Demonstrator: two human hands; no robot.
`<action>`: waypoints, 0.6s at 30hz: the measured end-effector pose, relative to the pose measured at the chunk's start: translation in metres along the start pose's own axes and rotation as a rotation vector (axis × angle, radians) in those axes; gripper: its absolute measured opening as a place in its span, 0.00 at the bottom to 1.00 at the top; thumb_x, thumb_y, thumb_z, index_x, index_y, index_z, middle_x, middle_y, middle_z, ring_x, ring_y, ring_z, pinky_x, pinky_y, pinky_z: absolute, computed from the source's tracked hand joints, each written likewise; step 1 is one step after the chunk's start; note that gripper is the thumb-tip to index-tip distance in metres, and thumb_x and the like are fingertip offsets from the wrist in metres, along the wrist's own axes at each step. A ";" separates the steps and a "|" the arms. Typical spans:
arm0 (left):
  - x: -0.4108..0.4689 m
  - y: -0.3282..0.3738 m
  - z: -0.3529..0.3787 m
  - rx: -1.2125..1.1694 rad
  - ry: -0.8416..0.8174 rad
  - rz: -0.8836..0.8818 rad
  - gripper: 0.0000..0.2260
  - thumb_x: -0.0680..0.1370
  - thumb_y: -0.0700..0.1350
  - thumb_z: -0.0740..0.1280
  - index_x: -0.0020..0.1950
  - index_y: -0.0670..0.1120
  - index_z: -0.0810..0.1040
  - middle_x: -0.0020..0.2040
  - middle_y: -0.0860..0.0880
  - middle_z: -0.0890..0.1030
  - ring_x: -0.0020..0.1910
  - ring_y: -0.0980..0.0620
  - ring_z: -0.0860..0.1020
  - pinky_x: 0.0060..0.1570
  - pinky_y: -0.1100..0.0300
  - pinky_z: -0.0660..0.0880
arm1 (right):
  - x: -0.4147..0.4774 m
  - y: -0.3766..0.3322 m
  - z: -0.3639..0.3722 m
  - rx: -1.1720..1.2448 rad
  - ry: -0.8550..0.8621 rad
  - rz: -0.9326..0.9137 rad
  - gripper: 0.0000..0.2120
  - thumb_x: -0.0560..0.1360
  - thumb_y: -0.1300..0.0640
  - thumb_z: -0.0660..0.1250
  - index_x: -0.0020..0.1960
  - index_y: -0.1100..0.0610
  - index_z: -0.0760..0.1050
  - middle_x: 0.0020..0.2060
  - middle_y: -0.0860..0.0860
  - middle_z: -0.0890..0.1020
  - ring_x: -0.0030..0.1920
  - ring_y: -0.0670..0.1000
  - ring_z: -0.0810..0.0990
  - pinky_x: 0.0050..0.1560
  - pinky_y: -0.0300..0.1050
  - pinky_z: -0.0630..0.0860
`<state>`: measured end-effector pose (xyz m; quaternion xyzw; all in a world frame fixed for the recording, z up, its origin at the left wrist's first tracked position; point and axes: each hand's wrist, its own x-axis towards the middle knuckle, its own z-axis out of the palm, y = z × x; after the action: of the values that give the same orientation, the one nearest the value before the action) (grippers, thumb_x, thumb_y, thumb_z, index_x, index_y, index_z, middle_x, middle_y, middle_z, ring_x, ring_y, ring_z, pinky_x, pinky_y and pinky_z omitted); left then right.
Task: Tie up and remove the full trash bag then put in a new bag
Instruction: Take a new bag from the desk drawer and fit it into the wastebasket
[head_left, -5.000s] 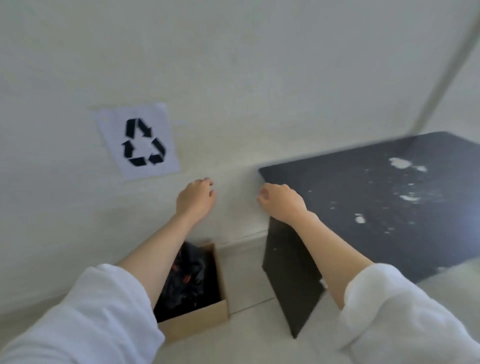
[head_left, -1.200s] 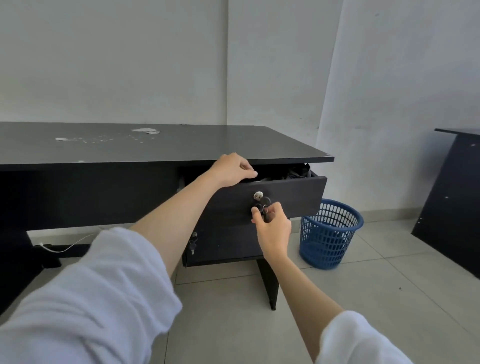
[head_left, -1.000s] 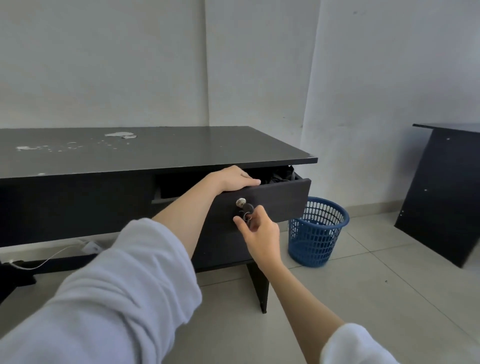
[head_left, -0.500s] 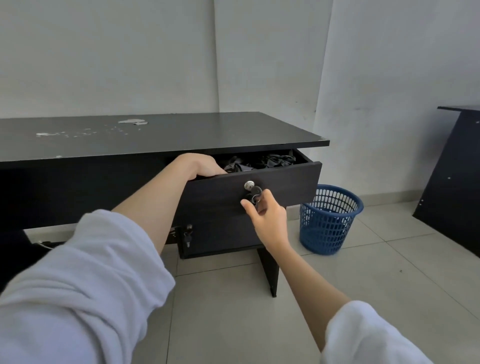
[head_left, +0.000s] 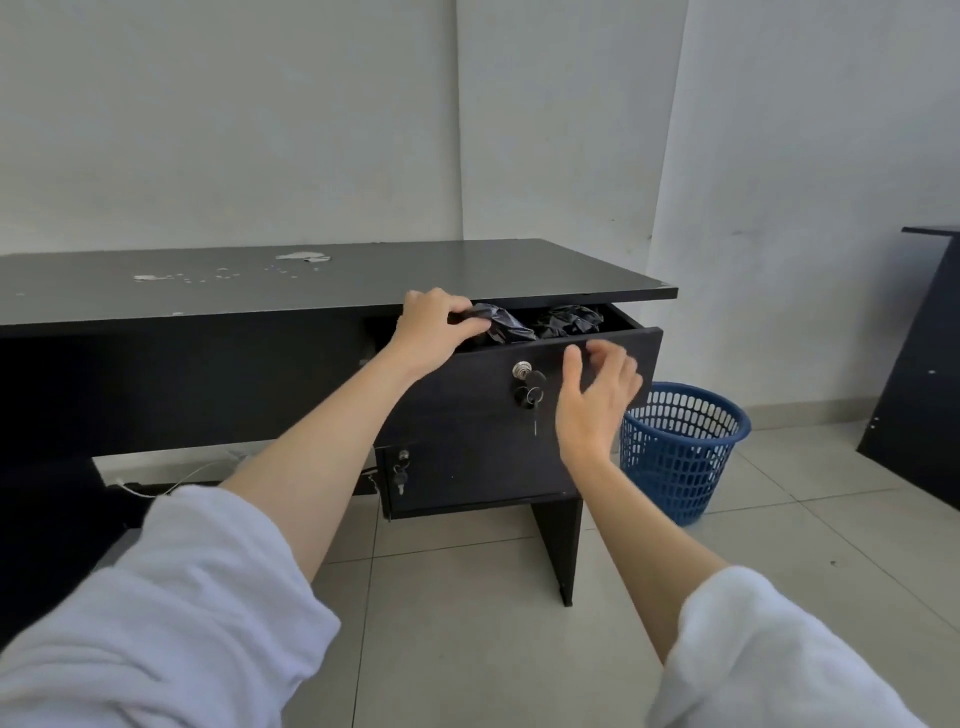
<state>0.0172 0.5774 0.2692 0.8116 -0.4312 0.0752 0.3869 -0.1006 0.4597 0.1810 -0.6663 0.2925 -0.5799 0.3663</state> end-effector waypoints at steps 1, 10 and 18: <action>-0.001 0.000 0.002 -0.036 -0.033 0.001 0.10 0.78 0.50 0.66 0.46 0.44 0.79 0.46 0.45 0.79 0.48 0.48 0.73 0.44 0.57 0.67 | 0.010 -0.004 0.000 -0.084 0.018 -0.028 0.14 0.79 0.49 0.60 0.61 0.55 0.71 0.58 0.54 0.72 0.59 0.51 0.65 0.60 0.47 0.65; -0.001 -0.003 -0.004 -0.142 -0.120 0.038 0.09 0.79 0.49 0.64 0.46 0.43 0.76 0.42 0.47 0.79 0.42 0.52 0.73 0.44 0.59 0.66 | 0.062 -0.030 0.014 -0.764 -0.332 0.047 0.34 0.75 0.35 0.56 0.70 0.59 0.62 0.68 0.61 0.71 0.75 0.60 0.52 0.70 0.68 0.36; -0.010 -0.002 -0.005 -0.238 -0.034 -0.042 0.20 0.74 0.50 0.71 0.63 0.47 0.70 0.49 0.52 0.75 0.47 0.57 0.72 0.50 0.62 0.66 | 0.051 -0.047 0.005 -0.016 -0.228 0.026 0.07 0.73 0.55 0.70 0.46 0.58 0.76 0.33 0.47 0.75 0.42 0.47 0.73 0.57 0.47 0.71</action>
<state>0.0137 0.5877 0.2674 0.7699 -0.4265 0.0016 0.4747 -0.0889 0.4453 0.2475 -0.7268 0.2622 -0.4934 0.3995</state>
